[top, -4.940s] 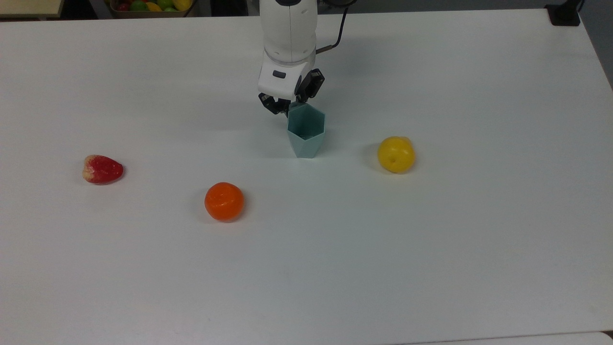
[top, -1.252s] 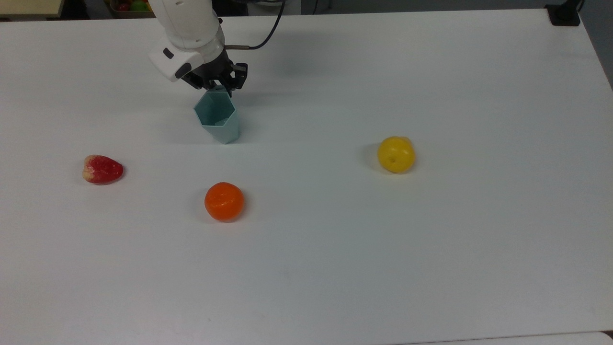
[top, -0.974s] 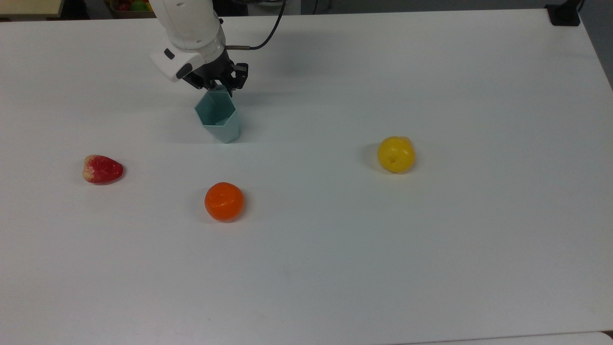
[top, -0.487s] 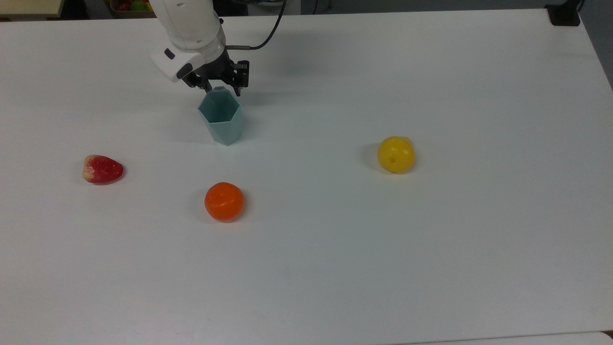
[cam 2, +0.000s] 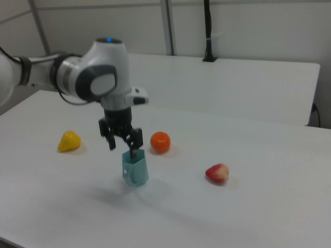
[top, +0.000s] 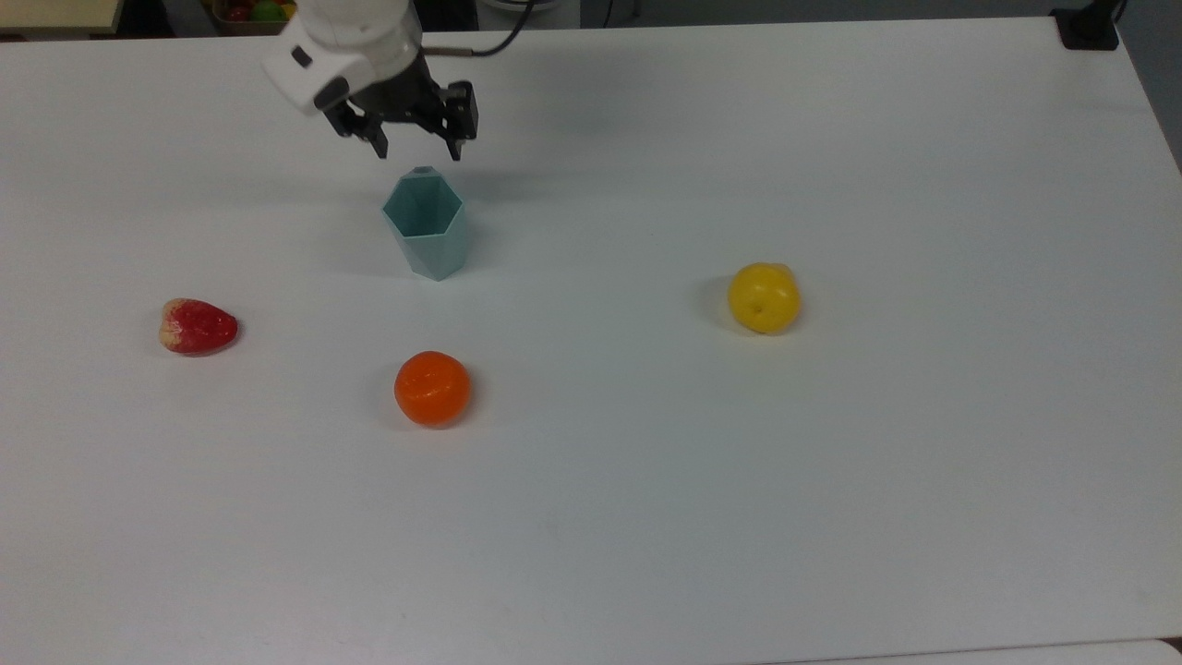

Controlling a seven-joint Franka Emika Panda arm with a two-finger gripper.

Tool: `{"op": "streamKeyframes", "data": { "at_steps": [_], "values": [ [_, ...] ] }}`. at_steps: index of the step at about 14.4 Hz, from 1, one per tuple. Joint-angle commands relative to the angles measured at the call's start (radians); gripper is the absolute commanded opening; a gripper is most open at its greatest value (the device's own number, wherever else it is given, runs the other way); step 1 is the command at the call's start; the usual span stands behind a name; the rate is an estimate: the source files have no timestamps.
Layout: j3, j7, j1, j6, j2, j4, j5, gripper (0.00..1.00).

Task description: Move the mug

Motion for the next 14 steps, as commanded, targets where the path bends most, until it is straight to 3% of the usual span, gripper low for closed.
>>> {"op": "streamKeyframes", "data": {
  "at_steps": [1,5,8,14],
  "values": [
    [0.005,0.056,-0.009,-0.104,-0.034,0.111,-0.019,1.00],
    [-0.007,0.185,-0.009,-0.233,-0.065,0.217,-0.025,1.00],
    [-0.006,0.184,-0.008,-0.302,-0.089,0.258,-0.092,1.00],
    [-0.065,0.165,0.025,-0.311,-0.111,0.278,-0.086,1.00]
  ]
}}
